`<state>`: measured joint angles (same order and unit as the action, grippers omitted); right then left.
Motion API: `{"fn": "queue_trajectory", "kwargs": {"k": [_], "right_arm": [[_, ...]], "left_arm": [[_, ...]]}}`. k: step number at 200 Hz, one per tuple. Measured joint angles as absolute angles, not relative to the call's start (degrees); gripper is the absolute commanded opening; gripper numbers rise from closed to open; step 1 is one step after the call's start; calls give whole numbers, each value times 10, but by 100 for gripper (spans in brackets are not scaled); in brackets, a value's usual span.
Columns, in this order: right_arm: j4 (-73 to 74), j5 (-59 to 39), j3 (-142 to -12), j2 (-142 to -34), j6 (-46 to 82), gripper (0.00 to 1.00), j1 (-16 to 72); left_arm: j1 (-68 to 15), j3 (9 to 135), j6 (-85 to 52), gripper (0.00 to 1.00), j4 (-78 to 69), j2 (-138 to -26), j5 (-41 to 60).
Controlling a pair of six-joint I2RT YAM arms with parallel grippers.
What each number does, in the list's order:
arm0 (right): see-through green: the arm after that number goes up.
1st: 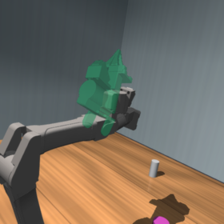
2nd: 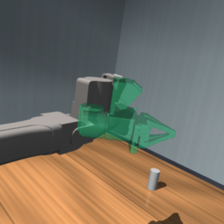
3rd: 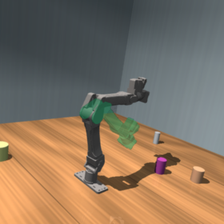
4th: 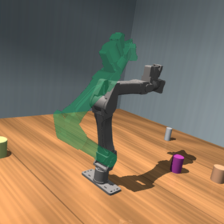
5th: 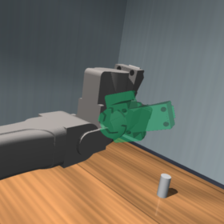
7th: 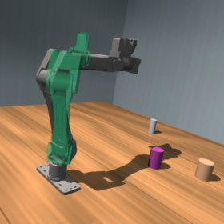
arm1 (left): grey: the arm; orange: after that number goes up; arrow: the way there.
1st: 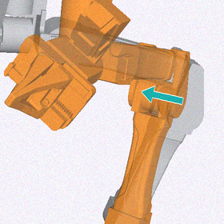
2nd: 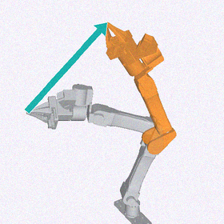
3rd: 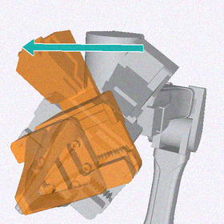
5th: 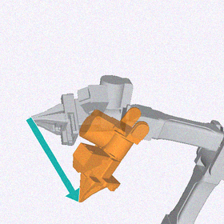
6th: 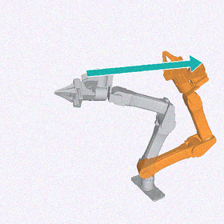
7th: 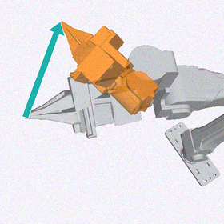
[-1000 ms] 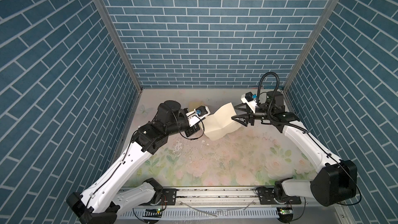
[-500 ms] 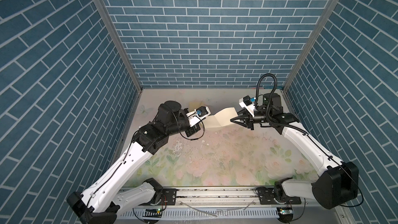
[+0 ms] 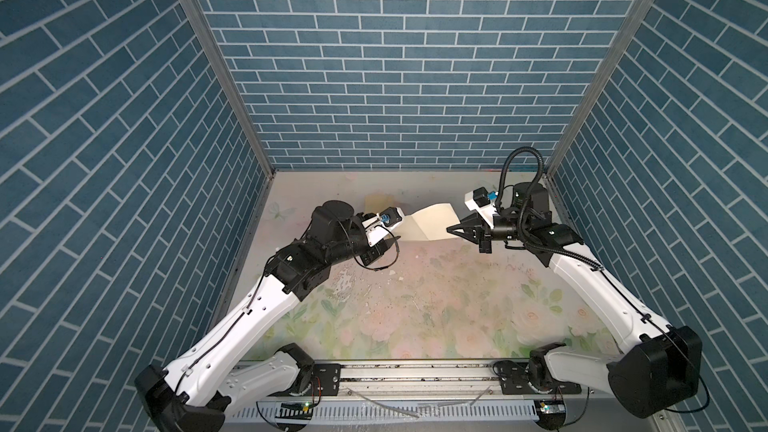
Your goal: Place the letter into the envelope and seal it
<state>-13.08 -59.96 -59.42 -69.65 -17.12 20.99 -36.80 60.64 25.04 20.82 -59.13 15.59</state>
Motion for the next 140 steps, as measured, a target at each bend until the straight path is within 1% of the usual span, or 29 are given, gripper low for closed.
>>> {"fn": "queue_trajectory", "kwargs": {"k": [30,51,88,140], "right_arm": [[-69,-582,-571,-671,-135,0,203],[-15,-585,-559,-663,-93,0,190],[64,-615,-553,-663,-20,0,164],[122,-666,-542,-644,33,0,161]], "left_arm": [[-368,556,173,86,150,-570,133],[-368,508,128,92,103,-540,136],[-368,443,95,94,40,-507,170],[-368,375,91,96,-69,-512,212]]}}
